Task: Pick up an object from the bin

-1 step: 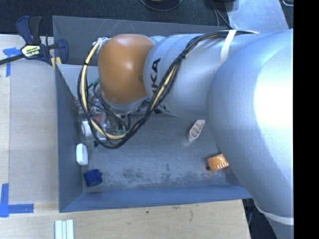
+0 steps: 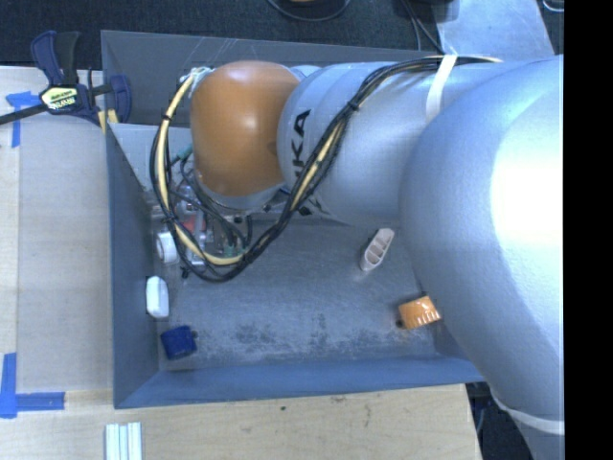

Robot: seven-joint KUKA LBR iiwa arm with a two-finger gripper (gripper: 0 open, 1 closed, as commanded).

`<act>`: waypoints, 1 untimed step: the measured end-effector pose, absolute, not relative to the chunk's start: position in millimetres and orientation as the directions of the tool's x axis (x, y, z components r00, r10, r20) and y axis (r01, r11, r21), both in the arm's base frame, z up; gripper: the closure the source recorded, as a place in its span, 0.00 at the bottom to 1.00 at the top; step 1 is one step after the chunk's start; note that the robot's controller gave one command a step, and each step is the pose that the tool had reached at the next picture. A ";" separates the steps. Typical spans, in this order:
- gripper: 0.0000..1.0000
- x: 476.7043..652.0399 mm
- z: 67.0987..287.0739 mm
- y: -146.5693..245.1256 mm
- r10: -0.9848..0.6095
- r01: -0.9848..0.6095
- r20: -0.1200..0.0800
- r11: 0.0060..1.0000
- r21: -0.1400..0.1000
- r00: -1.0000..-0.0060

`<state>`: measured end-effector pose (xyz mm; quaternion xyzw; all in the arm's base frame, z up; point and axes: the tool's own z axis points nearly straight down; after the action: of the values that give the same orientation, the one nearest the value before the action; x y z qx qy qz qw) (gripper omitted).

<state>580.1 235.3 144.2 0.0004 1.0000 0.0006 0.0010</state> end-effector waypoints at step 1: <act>0.00 626.2 71.8 243.9 -0.310 -0.310 -0.002 0.951 0.003 -0.951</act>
Offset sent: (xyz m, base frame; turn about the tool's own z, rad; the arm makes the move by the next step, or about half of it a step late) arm 0.0421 0.0077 -0.0135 -0.4157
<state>626.2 243.9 71.8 -0.1569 0.9876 0.0014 0.0009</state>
